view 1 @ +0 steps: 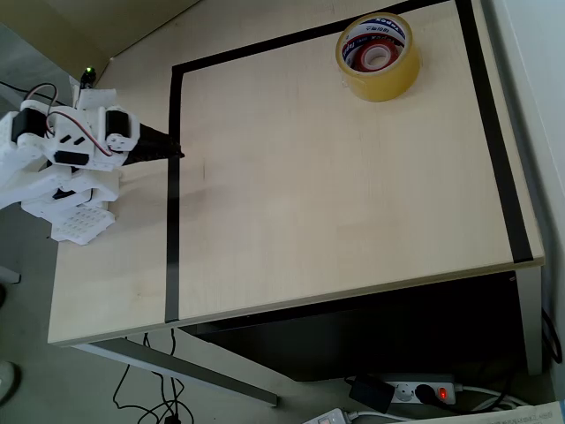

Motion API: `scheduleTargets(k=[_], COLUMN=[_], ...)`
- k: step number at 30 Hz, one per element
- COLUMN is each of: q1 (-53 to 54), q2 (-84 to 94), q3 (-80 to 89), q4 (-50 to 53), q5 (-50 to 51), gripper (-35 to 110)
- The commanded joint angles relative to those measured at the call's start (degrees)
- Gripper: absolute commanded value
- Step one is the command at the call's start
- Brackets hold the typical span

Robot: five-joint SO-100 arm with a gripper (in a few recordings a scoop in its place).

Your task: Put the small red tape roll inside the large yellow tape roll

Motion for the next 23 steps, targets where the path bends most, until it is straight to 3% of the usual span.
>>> scheduleTargets(k=[1, 5, 23], q1=[-0.44, -0.53, 5.63], q2=[0.18, 0.18, 0.18], q3=[2.64, 5.98, 6.68], q4=[1.32, 1.05, 4.48], q5=[3.69, 7.82, 7.38], gripper=[0, 0, 0])
